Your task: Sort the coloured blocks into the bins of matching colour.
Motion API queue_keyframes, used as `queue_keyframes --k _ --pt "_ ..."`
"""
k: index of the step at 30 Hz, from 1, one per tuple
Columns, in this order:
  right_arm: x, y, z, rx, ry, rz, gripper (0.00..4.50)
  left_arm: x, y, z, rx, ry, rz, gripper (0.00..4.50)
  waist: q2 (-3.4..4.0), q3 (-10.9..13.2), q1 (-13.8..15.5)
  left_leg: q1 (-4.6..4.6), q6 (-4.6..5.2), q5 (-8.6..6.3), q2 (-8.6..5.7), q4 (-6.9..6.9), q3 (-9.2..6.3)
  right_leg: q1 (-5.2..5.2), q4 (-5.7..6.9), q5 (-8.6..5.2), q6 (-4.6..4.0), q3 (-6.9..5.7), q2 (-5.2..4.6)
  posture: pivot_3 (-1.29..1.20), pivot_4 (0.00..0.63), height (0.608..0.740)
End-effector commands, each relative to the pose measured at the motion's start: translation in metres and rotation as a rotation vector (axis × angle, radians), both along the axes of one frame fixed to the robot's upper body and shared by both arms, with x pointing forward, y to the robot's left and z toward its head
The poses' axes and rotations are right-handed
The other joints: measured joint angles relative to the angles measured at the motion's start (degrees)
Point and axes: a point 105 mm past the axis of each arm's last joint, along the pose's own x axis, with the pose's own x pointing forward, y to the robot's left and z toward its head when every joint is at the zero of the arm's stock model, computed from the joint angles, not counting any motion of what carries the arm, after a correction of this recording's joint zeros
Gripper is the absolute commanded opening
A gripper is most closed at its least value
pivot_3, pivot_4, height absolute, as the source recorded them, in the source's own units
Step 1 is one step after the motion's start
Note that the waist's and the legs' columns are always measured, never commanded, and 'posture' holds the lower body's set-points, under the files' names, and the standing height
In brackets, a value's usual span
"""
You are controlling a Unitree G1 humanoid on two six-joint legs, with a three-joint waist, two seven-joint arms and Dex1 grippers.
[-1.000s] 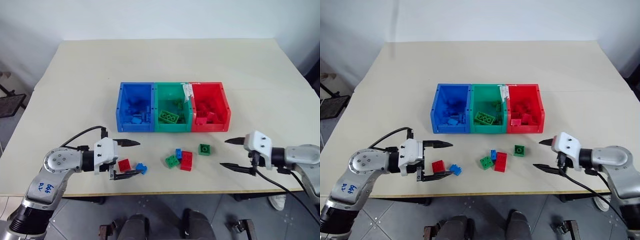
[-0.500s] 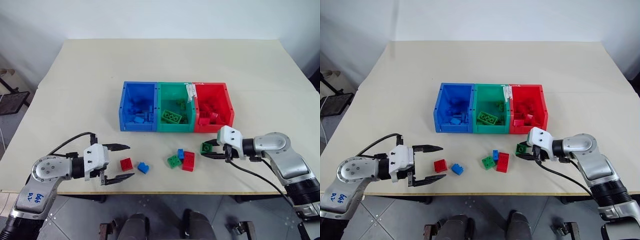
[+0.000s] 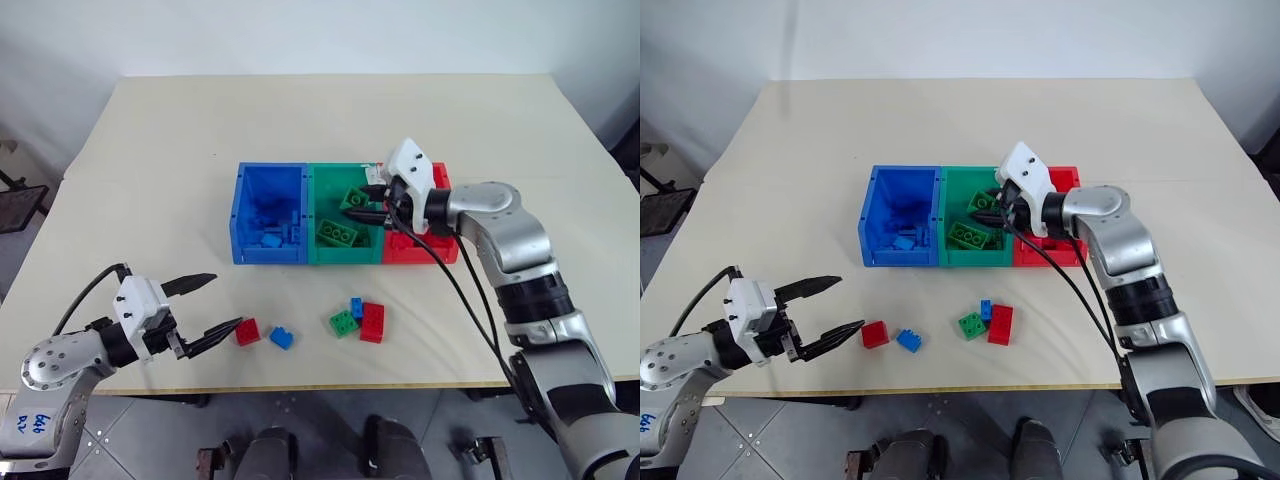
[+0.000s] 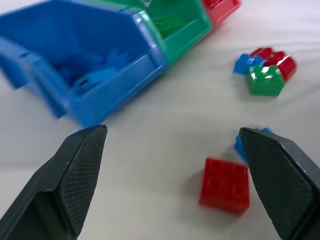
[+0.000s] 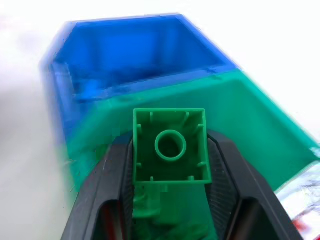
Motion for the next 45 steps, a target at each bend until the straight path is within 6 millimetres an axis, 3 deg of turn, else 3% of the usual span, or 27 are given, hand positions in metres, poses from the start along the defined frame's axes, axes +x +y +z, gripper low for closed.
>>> queue_keyframes --k 1,4,7,12,15,20,26,28,31,36,39,45 --pt "0.007 0.0 0.013 0.005 -0.071 -0.009 2.52 -0.003 0.004 0.008 0.017 -0.025 0.013 4.5 0.0 0.0 -0.14 0.0 0.0 0.0 0.0 0.0 0.0 0.0 0.0 0.0 0.0 0.0 0.0 0.0 0.15 0.74" --pt "0.006 0.001 0.019 -0.003 -0.13 0.007 3.57 -0.005 0.0 0.013 0.058 -0.023 -0.013 4.5 0.0 0.0 -0.64 0.0 0.0 0.0 0.01 -0.01 0.04 -0.03 0.0 0.0 0.0 0.01 0.01 0.0 0.15 0.74" --pt "-0.011 -0.003 0.027 -0.007 -0.159 0.07 4.45 -0.002 -0.006 0.02 0.067 -0.024 -0.048 4.5 0.02 0.01 -0.78 0.0 0.0 0.0 0.03 -0.02 0.03 -0.05 0.04 0.0 0.0 0.01 0.01 0.0 0.15 0.74" --pt "-0.048 -0.025 0.01 -0.018 -0.153 0.196 4.45 0.004 -0.022 0.02 0.071 -0.014 -0.133 4.5 -0.01 -0.01 -0.34 0.01 0.01 -0.01 0.01 -0.03 0.04 -0.01 -0.02 0.0 0.0 0.01 0.01 0.0 0.15 0.74" --pt "-0.082 -0.042 -0.002 0.031 -0.126 0.258 4.45 0.009 -0.037 0.019 0.08 -0.03 -0.21 4.5 -0.01 0.0 0.1 0.01 0.01 -0.01 0.02 -0.03 0.09 -0.02 -0.02 0.0 0.0 0.02 0.01 0.0 0.15 0.74" --pt "-0.121 -0.09 -0.043 -0.09 -0.031 0.21 4.45 0.017 -0.055 0.007 0.161 -0.016 -0.338 4.5 -0.01 0.0 0.34 0.03 0.03 -0.01 0.0 0.01 0.23 0.0 -0.04 0.0 0.0 0.12 0.01 0.0 0.15 0.74" --pt "-0.154 -0.146 -0.082 -0.304 0.07 0.139 4.45 0.019 -0.07 0.003 0.175 -0.012 -0.439 4.5 -0.03 0.0 0.28 0.14 0.05 -0.03 0.02 0.0 0.44 0.0 -0.06 0.0 0.0 0.27 0.01 0.0 0.15 0.74" --pt "-0.159 -0.159 -0.089 -0.296 0.106 0.085 4.45 0.019 -0.073 0.003 0.168 -0.004 -0.467 4.5 -0.06 0.02 0.33 0.18 0.05 -0.03 0.03 0.0 0.45 0.02 -0.04 0.0 0.0 0.29 0.01 0.0 0.15 0.74" --pt "-0.156 -0.147 -0.089 -0.254 0.1 0.104 4.45 0.018 -0.076 0.002 0.16 0.011 -0.486 4.5 -0.09 0.03 0.01 0.23 0.08 -0.01 0.03 0.03 0.57 0.04 -0.06 0.0 0.0 0.4 0.01 0.0 0.15 0.74" --pt "-0.149 -0.106 -0.091 -0.204 0.183 0.199 4.45 0.016 -0.074 0.003 0.149 0.005 -0.482 4.5 -0.09 0.03 0.11 0.3 0.08 -0.01 0.06 0.04 0.64 0.03 -0.04 0.0 -0.01 0.52 0.02 0.0 0.15 0.74" --pt "-0.134 -0.079 -0.099 -0.243 0.197 0.224 4.45 0.015 -0.065 -0.001 0.16 -0.005 -0.464 4.5 -0.12 0.02 0.1 0.27 0.09 -0.02 0.05 0.07 0.62 0.02 -0.05 0.0 -0.01 0.5 0.02 0.0 0.15 0.74" --pt "-0.113 -0.047 -0.114 -0.287 0.178 0.239 4.45 0.016 -0.048 -0.001 0.184 -0.027 -0.392 4.5 -0.17 0.01 0.72 0.14 0.12 -0.04 0.03 0.19 0.53 -0.01 -0.04 0.0 -0.01 0.42 0.01 0.0 0.15 0.74"
